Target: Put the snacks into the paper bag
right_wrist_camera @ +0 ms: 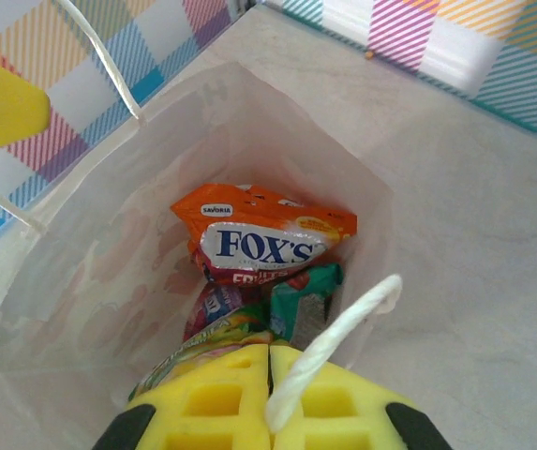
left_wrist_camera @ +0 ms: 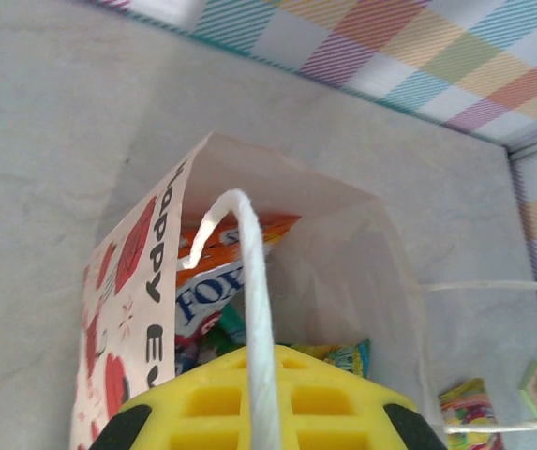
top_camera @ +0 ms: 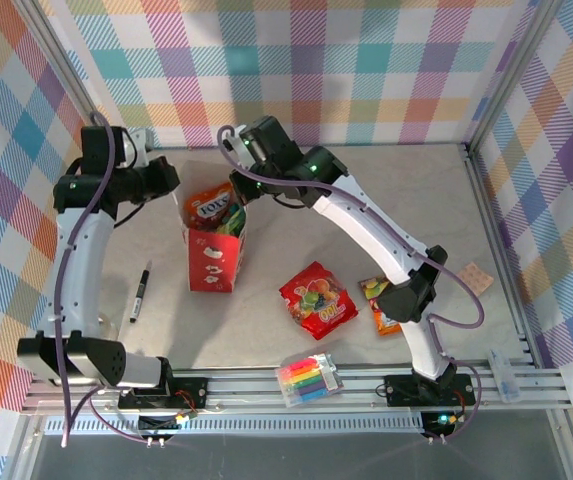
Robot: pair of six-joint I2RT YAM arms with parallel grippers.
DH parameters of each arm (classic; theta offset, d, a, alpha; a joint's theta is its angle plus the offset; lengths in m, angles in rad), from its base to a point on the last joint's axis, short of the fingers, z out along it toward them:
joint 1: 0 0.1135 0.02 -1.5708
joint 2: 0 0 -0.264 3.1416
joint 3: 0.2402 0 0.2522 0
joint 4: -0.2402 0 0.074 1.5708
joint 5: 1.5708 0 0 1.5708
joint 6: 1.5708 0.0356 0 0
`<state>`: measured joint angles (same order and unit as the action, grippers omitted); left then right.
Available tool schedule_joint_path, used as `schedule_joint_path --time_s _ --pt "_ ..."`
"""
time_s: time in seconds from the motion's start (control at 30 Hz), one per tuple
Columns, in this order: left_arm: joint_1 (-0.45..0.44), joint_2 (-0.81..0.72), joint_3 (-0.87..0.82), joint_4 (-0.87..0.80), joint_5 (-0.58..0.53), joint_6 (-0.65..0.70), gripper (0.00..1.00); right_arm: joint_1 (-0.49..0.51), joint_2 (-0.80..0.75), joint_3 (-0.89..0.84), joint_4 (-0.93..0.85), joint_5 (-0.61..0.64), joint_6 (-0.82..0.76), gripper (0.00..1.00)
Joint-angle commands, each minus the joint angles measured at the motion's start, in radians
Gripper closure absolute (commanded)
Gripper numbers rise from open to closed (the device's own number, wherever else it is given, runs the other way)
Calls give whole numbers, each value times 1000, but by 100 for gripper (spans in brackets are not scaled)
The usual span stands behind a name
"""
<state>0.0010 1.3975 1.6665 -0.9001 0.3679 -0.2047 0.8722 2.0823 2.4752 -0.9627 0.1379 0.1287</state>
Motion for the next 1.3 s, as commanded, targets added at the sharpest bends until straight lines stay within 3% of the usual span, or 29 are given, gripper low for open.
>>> schedule_joint_path --time_s 0.0,0.17,0.43,0.5,0.73,1.03,1.13,1.27 --pt "-56 53 107 98 87 -33 100 -64 -72 50 57 28 -36 100" --pt "-121 126 169 152 71 -70 100 -143 -87 89 60 -37 -57 100" --pt "-166 125 53 255 64 -97 100 -205 -108 82 17 -70 -66 100" --pt "-171 108 11 265 60 -98 100 -206 -128 31 -10 -72 -58 100" --pt "-185 39 -145 282 26 -98 100 -226 -318 -454 159 -55 32 100" --pt "-193 29 -48 246 -23 -78 99 -257 -330 -399 120 -21 26 98" --pt "-193 33 -55 229 -48 -83 85 -260 -334 -432 117 -42 49 93" --pt "-200 64 -49 184 -43 -94 66 -261 -362 -496 126 -40 71 80"
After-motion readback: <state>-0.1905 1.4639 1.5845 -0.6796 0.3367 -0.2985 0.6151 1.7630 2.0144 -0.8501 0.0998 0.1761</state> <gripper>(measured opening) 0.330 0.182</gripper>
